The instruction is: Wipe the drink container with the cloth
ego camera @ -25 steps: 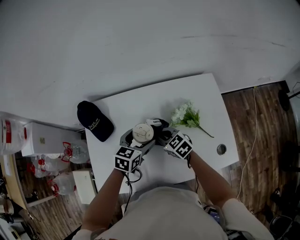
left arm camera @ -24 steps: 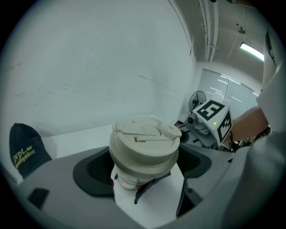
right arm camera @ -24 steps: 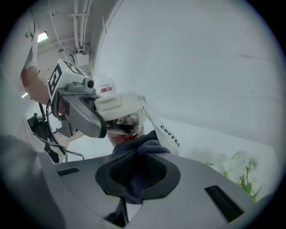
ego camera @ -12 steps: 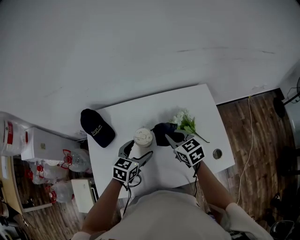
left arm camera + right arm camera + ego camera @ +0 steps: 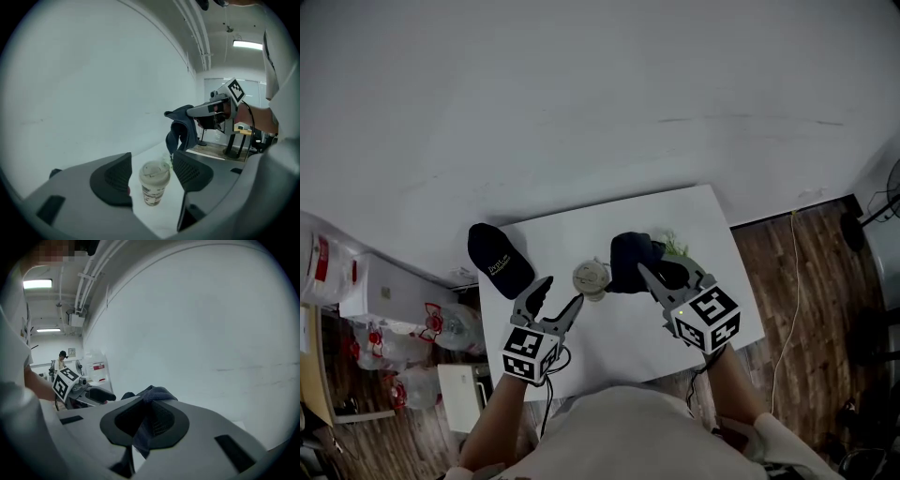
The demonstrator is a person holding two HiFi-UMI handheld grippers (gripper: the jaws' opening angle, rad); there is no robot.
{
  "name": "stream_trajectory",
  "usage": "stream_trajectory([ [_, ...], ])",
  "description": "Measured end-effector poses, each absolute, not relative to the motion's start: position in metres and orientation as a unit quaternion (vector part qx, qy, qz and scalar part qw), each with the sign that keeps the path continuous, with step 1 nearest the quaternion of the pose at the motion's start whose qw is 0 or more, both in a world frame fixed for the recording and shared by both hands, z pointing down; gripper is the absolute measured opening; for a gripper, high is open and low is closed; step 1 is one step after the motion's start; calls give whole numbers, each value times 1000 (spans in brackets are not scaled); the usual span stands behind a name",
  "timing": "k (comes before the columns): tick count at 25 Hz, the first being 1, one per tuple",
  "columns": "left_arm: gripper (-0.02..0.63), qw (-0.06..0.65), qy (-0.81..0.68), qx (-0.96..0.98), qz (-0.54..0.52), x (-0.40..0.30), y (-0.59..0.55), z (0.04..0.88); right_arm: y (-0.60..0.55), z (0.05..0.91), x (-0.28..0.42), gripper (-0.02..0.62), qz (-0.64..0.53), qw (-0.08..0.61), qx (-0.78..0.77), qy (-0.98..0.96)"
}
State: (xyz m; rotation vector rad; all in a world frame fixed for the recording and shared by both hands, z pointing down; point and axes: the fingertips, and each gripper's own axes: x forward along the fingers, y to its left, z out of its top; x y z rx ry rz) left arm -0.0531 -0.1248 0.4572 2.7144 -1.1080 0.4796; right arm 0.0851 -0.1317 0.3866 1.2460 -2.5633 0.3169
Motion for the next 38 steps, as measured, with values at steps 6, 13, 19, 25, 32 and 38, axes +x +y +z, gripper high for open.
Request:
stream_trajectory([
  [6, 210, 11, -405, 904, 136, -74, -127, 386, -116, 319, 79, 44, 40, 115, 440, -890],
  [13, 115, -46, -423, 900, 97, -92, -118, 320, -94, 250, 64, 44, -42, 63, 454, -888],
  [19, 66, -80, -439, 893, 48, -108, -111, 273, -82, 213, 59, 44, -73, 38, 462, -883],
  [25, 40, -93, -430, 897, 46, -105, -99, 255, -76, 205, 56, 44, -73, 28, 464, -883],
  [32, 25, -76, -425, 900, 54, -106, -93, 265, -78, 204, 53, 44, -73, 27, 466, -882],
  [38, 25, -67, -420, 904, 37, -110, -93, 266, -78, 204, 50, 44, -77, 14, 469, -880],
])
